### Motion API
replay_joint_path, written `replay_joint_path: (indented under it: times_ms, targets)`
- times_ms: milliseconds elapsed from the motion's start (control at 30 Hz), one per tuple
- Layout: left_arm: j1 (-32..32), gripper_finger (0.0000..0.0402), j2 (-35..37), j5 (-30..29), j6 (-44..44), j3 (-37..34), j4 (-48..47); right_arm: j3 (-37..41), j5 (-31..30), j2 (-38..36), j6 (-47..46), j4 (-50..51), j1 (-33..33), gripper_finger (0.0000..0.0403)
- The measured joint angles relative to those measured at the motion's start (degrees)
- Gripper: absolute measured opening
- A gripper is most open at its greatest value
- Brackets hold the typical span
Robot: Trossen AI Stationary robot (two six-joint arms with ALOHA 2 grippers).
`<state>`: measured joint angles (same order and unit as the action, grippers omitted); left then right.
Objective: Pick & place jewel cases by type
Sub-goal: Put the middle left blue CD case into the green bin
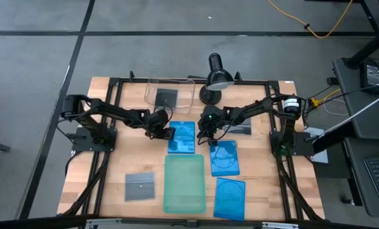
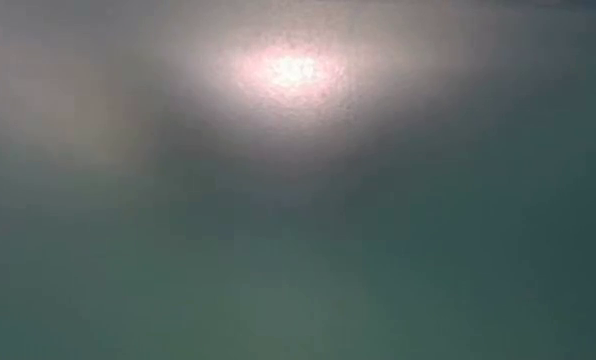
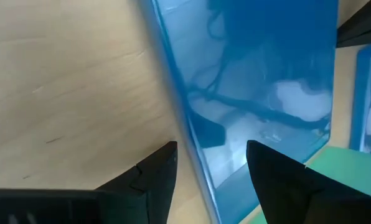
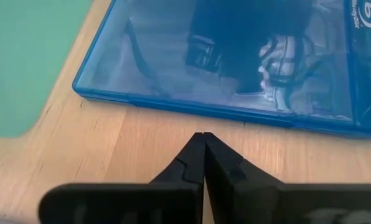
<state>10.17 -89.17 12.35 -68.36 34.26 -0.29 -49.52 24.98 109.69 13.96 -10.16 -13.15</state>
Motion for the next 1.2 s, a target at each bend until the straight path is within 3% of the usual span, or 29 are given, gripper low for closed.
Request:
replay_joint_path:
  times_ms: [433, 867, 1200]
  targets:
    - [-0.10, 0.0187, -4.69, 0.14, -3.10, -0.15, 10.18, 0.11, 0.49, -0.13, 0.04, 0.37, -0.11, 0.0009]
    - [0.03, 0.0186, -5.17, -3.98, -2.36, -0.15, 18.12, 0.11, 0.12, -0.04, 1.38, -0.35, -0.04, 0.0010]
    - [0.07, 0.0124, -4.99, -3.98, -2.41, -0.14, 17.88, 0.11, 0.10, -0.02, 1.20, -0.33, -0.04, 0.0009]
